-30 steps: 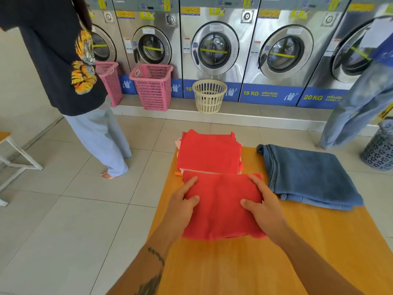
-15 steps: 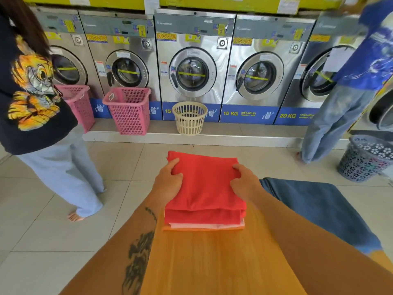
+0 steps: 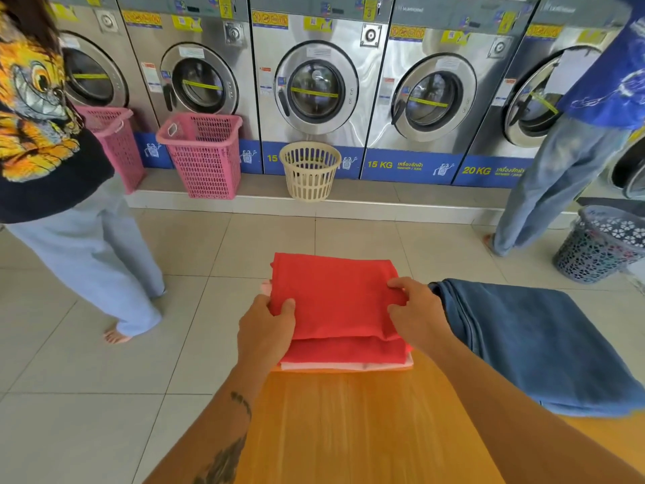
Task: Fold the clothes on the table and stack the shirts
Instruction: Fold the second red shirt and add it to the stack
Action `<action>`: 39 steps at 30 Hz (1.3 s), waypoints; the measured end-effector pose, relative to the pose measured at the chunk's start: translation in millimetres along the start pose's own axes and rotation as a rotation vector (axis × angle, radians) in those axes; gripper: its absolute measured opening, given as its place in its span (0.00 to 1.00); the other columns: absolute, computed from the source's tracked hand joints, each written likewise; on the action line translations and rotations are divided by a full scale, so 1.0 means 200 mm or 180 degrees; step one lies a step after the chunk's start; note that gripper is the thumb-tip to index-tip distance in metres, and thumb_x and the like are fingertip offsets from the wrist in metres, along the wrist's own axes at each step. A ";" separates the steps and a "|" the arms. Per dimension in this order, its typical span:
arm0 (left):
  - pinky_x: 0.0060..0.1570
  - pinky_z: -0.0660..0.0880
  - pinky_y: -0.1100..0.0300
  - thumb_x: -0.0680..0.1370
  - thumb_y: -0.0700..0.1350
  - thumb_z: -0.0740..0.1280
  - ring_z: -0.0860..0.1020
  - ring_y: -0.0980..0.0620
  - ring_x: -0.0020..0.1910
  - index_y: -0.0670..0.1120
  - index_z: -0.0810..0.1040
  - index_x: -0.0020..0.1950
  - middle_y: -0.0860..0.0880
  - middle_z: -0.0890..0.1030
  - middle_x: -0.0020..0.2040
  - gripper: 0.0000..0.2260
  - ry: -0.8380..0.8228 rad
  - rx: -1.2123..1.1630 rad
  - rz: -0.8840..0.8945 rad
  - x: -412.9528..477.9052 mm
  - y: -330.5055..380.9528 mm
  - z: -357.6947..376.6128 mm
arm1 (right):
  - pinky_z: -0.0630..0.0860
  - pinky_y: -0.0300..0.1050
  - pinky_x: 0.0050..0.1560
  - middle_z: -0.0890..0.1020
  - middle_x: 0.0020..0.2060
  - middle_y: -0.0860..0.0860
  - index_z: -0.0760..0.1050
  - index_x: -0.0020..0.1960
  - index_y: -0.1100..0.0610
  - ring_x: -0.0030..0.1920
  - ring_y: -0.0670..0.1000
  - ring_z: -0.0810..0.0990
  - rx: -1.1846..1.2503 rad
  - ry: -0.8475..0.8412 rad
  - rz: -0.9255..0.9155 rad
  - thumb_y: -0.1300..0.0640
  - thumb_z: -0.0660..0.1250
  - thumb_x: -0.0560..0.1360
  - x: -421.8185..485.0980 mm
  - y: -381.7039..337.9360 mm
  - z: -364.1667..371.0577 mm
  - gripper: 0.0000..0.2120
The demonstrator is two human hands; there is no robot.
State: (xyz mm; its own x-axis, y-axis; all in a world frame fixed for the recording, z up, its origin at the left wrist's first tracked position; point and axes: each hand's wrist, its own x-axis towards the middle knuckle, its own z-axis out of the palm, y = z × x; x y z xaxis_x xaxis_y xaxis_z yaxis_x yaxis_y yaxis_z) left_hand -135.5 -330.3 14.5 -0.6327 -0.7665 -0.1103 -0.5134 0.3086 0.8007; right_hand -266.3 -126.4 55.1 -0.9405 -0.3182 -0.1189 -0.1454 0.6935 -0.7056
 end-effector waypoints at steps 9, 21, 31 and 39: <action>0.43 0.77 0.51 0.83 0.46 0.58 0.79 0.46 0.41 0.45 0.76 0.46 0.46 0.79 0.41 0.11 -0.0032 -0.0007 -0.0057 -0.05 -0.12 -0.05 | 0.78 0.46 0.32 0.79 0.40 0.53 0.70 0.64 0.43 0.33 0.50 0.77 0.0187 -0.0218 0.0161 0.64 0.64 0.77 -0.09 0.15 0.00 0.22; 0.48 0.72 0.56 0.81 0.51 0.60 0.77 0.50 0.51 0.50 0.72 0.67 0.48 0.78 0.63 0.16 -0.0013 -0.0047 0.0077 0.23 0.23 -0.11 | 0.68 0.62 0.66 0.65 0.73 0.55 0.61 0.75 0.49 0.70 0.63 0.65 -0.1424 -0.0488 -0.0228 0.49 0.59 0.74 0.14 -0.27 -0.01 0.29; 0.58 0.75 0.49 0.77 0.41 0.59 0.78 0.43 0.58 0.50 0.80 0.63 0.46 0.78 0.64 0.18 -0.0281 0.0382 -0.0105 0.31 0.07 -0.03 | 0.49 0.66 0.75 0.47 0.81 0.51 0.44 0.80 0.41 0.79 0.61 0.46 -0.1483 -0.1094 -0.0139 0.35 0.44 0.79 0.16 -0.13 0.21 0.31; 0.58 0.72 0.48 0.77 0.46 0.59 0.76 0.47 0.54 0.47 0.79 0.61 0.47 0.76 0.58 0.15 0.0129 0.1373 0.2682 0.30 0.26 0.04 | 0.41 0.80 0.66 0.49 0.80 0.57 0.50 0.79 0.44 0.77 0.68 0.47 -0.2365 -0.0271 -0.0057 0.34 0.47 0.72 0.10 -0.31 0.29 0.37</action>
State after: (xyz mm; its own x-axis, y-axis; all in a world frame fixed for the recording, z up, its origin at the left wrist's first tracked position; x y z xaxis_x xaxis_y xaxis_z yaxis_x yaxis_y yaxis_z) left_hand -204.9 -356.0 44.7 -0.8764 -0.2129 0.4320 -0.0718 0.9448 0.3198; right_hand -258.4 -212.8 56.5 -0.9135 -0.3615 -0.1867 -0.3579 0.9322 -0.0538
